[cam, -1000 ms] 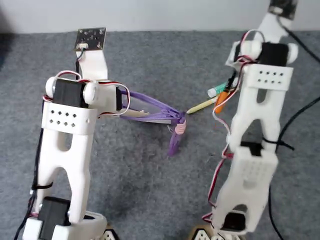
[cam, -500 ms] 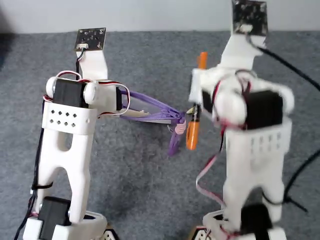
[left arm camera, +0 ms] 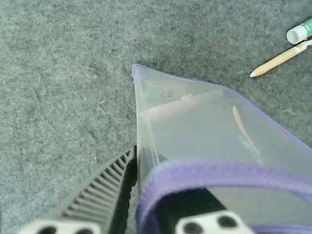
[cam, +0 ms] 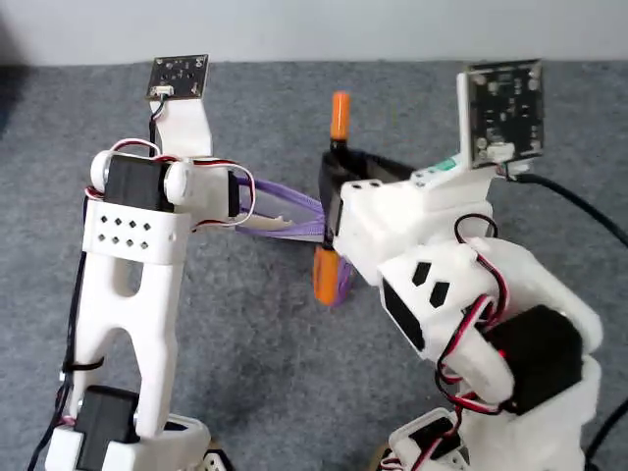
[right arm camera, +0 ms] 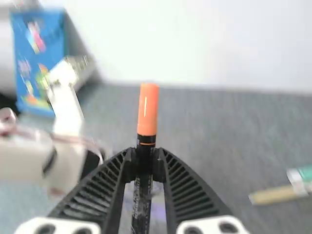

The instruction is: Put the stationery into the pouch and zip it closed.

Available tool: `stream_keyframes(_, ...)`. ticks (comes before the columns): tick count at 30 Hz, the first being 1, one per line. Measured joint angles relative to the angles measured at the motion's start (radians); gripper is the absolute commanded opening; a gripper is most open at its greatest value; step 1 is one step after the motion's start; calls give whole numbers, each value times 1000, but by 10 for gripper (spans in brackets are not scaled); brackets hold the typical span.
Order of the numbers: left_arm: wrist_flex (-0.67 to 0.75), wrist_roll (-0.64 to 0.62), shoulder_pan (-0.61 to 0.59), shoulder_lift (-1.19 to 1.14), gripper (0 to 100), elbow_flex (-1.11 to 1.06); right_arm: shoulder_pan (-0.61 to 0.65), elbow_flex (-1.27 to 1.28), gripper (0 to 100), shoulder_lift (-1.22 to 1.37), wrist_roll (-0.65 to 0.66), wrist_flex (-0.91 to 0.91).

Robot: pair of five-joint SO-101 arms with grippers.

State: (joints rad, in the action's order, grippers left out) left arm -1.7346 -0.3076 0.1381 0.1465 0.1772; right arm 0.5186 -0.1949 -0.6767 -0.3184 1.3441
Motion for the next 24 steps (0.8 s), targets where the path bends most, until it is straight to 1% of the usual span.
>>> stream_keyframes(8,0,0,0,0,12,0,6,425,7,-135,2,-517)
stream_keyframes(11,0,0,0,0,12,0,8,572,7,-152,58,-721)
stream_keyframes(16,0,0,0,0,12,0,8,773,7,-153,196,-1040)
stream_keyframes(19,0,0,0,0,12,0,11,858,8,-153,247,-1140)
stream_keyframes(24,0,0,0,0,12,0,52,910,9,-164,276,-1146)
